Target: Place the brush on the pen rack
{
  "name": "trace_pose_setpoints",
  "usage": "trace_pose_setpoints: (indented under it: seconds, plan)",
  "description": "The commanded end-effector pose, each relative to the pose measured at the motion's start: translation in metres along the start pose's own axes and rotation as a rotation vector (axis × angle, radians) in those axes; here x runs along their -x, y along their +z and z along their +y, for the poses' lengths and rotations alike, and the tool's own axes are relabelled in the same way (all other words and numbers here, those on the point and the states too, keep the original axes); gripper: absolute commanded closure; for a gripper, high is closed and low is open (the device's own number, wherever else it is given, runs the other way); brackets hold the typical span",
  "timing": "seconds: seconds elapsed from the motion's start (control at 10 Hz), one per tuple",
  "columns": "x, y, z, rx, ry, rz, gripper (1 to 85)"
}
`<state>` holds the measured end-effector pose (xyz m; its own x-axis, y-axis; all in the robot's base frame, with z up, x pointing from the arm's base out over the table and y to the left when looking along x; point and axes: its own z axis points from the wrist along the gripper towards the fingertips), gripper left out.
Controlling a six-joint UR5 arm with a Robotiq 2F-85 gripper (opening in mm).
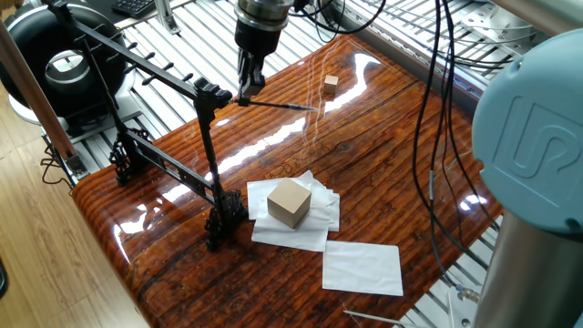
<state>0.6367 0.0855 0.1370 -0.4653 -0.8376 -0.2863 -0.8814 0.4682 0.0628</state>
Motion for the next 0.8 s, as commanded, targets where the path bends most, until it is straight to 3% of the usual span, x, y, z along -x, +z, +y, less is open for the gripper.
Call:
trace_pose_setpoints:
  seconds: [0.0,0.1,0.7]
  plan:
    - [0.036,-0.004,-0.011,-0.04,-0.005,-0.14,84.3]
    - [0.034,-0.004,-0.017,-0.066,-0.007,-0.132,84.3]
    - [0.047,-0.006,-0.008,-0.028,0.012,-0.184,84.3]
